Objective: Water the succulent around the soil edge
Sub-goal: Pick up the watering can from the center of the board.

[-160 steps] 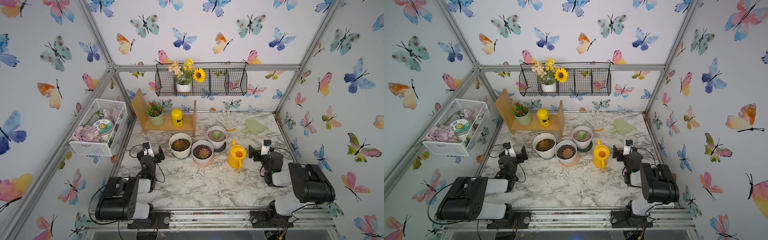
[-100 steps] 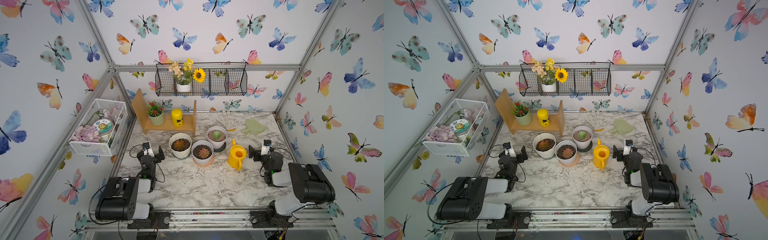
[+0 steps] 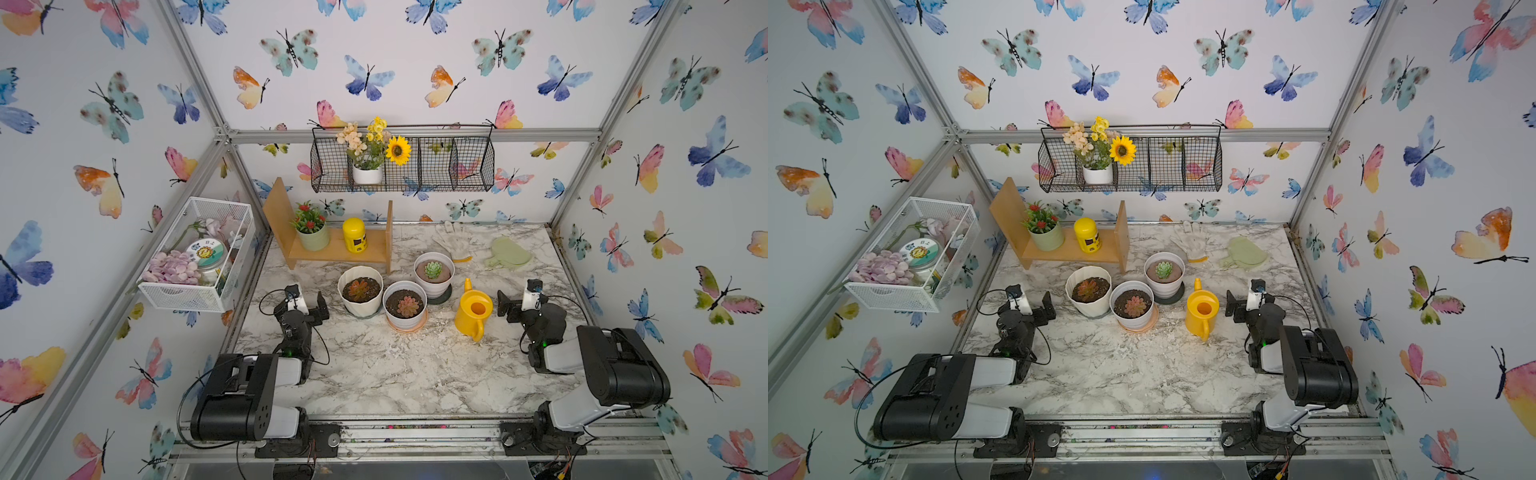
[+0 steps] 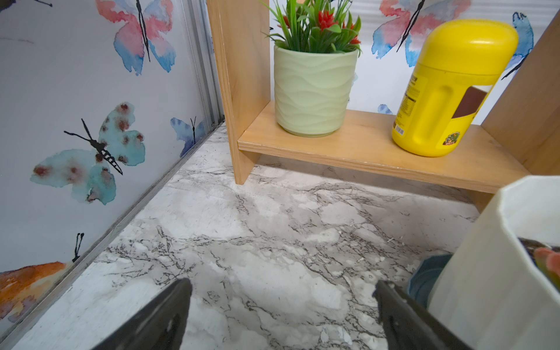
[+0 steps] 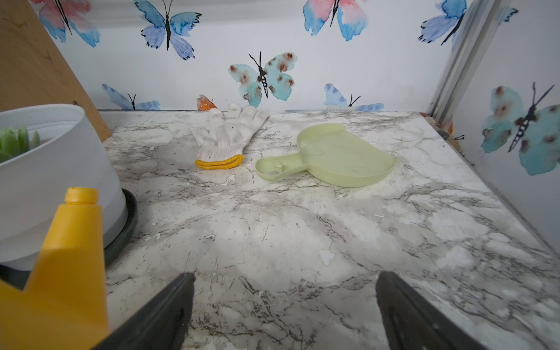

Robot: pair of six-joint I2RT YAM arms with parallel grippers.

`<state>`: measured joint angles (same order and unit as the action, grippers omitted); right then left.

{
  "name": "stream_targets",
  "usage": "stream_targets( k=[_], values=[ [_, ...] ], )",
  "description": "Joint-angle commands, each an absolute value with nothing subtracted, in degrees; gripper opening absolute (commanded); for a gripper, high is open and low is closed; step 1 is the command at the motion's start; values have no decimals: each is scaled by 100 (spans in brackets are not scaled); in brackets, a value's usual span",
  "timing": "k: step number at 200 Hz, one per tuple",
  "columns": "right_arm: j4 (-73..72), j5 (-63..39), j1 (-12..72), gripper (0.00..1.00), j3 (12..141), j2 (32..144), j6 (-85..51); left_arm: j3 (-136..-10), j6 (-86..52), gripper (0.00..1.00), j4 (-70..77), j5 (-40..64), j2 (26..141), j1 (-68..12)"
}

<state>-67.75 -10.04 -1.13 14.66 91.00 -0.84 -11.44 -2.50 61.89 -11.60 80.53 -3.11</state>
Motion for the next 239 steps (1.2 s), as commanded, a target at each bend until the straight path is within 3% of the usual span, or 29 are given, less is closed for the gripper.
stream_targets(
  k=[1,34,79,111,139,182,213,239],
  values=[
    [-6680,-927,-88,98,1556,9053,-46,-1160,-187,99,6201,-950,8055,-315],
    [-6355,-315,-75,98,1634,8824,-320,-1180,-158,98,6190,-1010,7983,-319],
    [-5512,490,-79,98,1820,8290,-655,-2002,-594,99,4171,-1754,7525,-342],
    [-4117,767,-79,98,2245,7599,-1213,-2162,-1058,99,3426,-2183,6850,-384],
    [-2995,95,-79,98,2744,7073,-1545,-2691,-1700,99,2135,-1892,6104,-398],
    [-764,-1350,-70,98,3760,6710,-1889,-3657,-2070,99,298,-1494,5950,-904],
    [-2,-1758,26,98,3934,6194,-2156,-3974,-2180,99,-402,-1470,5916,-1578],
    [456,-1735,572,98,4043,5819,-2232,-3991,-2327,99,-674,-1388,5787,-2082]
  ],
)
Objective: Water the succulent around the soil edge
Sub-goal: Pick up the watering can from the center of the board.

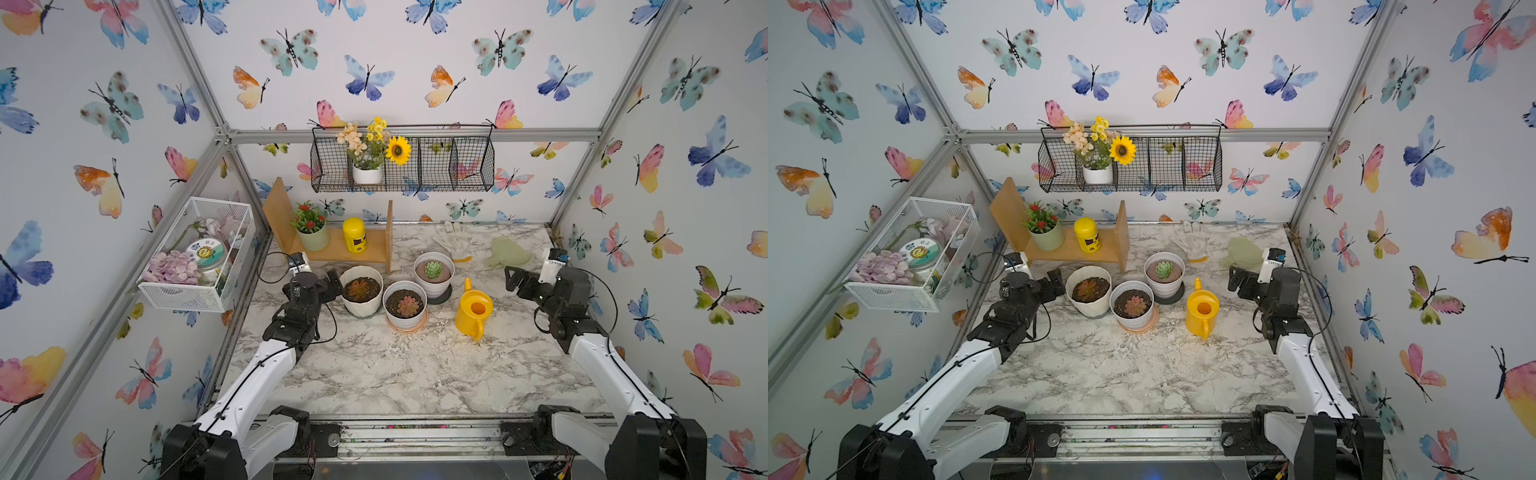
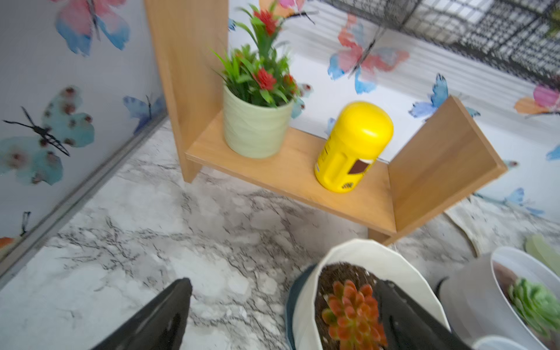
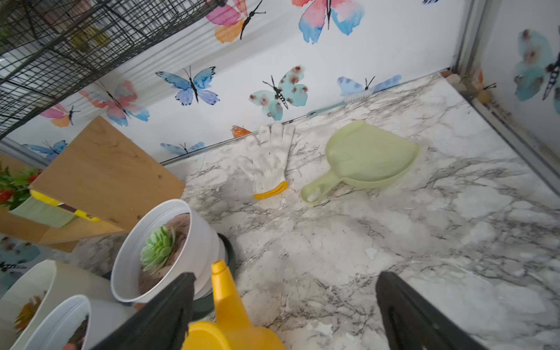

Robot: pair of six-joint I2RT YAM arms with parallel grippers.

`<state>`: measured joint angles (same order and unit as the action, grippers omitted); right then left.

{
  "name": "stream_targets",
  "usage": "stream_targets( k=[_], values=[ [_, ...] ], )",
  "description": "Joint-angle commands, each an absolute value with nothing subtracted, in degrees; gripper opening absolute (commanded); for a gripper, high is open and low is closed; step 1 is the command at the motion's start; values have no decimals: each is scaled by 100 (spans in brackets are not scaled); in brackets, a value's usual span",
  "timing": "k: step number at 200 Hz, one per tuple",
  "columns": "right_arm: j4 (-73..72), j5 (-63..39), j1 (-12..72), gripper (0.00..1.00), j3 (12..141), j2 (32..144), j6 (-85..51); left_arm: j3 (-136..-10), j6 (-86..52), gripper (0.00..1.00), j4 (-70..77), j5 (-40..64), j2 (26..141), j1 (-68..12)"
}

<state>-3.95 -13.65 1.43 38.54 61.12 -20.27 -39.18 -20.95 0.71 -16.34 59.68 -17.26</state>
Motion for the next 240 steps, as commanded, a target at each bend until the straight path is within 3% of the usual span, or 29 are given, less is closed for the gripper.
stream_targets(
  k=[1,35,70,137,204,240],
  values=[
    [461,-1720,594,98,4047,5810,-2237,-3986,-2333,99,-675,-1380,5781,-2100],
    [948,-1118,1464,98,4273,5798,-2342,-3833,-2589,99,-813,-1327,5613,-2489],
    [1623,212,2578,98,4407,5770,-2510,-3706,-2781,99,-1015,-1175,5275,-2583],
    [2821,1821,3586,96,3981,5222,-3533,-3453,-2966,99,-1296,-738,4749,-2632],
    [2119,960,3788,94,2690,4201,-3792,-3204,-3050,99,-1275,-737,4460,-2709],
    [1346,988,3788,93,2105,4155,-3744,-3099,-3098,99,-1150,-818,4367,-2776]
  ],
)
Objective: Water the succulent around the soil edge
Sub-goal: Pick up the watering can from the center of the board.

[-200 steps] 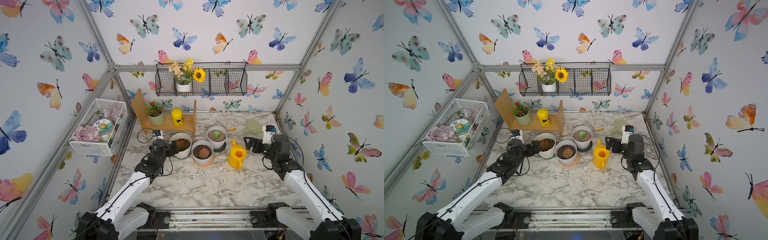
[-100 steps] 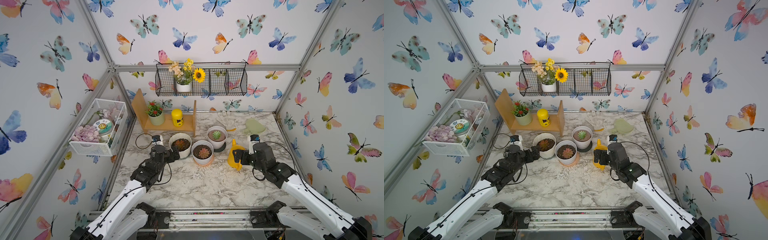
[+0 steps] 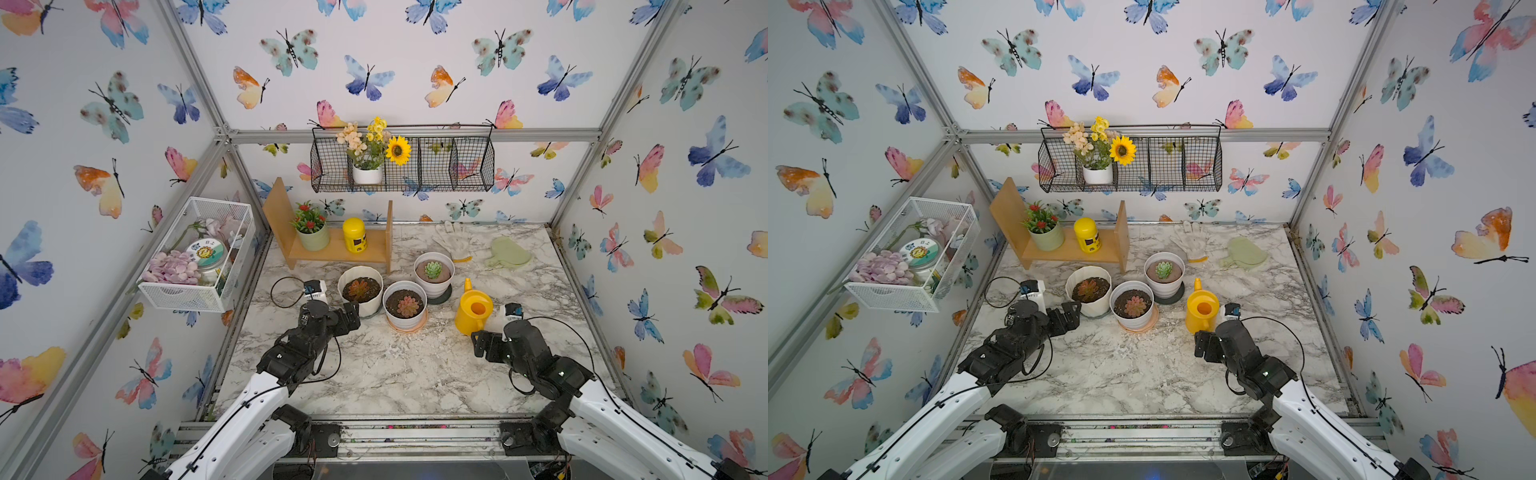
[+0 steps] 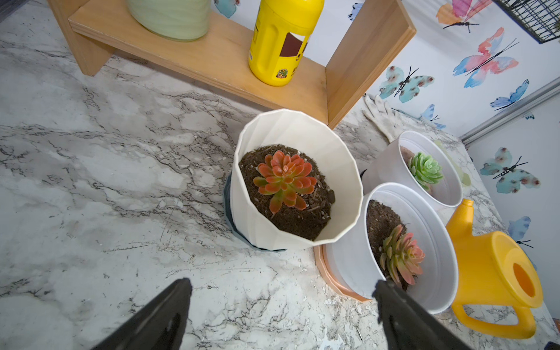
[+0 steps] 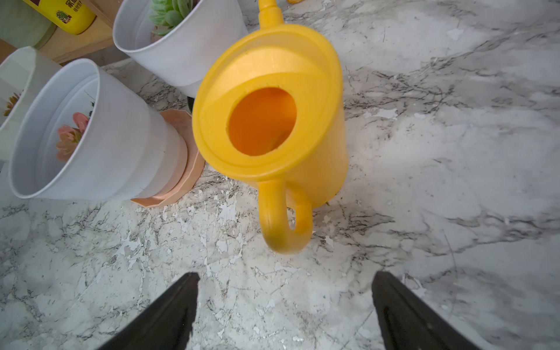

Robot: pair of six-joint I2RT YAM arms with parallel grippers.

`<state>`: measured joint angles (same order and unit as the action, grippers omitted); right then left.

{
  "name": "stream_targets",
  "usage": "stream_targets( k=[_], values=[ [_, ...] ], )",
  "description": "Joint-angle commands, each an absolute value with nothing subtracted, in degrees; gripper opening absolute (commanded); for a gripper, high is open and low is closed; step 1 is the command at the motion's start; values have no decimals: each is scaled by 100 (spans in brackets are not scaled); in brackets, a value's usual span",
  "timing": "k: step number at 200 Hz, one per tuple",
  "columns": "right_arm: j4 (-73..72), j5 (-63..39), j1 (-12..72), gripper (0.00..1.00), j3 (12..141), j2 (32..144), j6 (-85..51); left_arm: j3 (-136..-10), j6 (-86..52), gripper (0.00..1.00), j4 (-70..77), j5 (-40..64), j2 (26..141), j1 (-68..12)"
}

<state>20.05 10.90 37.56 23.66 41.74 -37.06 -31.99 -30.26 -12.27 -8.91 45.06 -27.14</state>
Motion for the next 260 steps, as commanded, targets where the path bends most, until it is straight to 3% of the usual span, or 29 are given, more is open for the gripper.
stream_targets(
  k=[1,72,111,197,238,260],
  values=[
    [1324,991,3788,93,2089,4160,-3740,-3096,-3100,99,-1146,-817,4367,-2776],
    [163,1344,3789,84,1724,4607,-3405,-2858,-3121,99,-945,-1010,4165,-2848],
    [13,1386,3788,82,1951,5431,-3255,-2808,-3094,99,-896,-1011,4183,-2862],
    [-315,1547,3789,75,2014,5872,-3034,-2648,-3119,98,-713,-1021,4131,-2878],
    [-334,1625,3793,69,2073,5964,-2939,-2633,-3129,99,-712,-1020,4122,-2900],
    [-343,1643,3788,60,2083,5956,-2902,-2630,-3138,99,-712,-1031,4107,-2908]
  ],
)
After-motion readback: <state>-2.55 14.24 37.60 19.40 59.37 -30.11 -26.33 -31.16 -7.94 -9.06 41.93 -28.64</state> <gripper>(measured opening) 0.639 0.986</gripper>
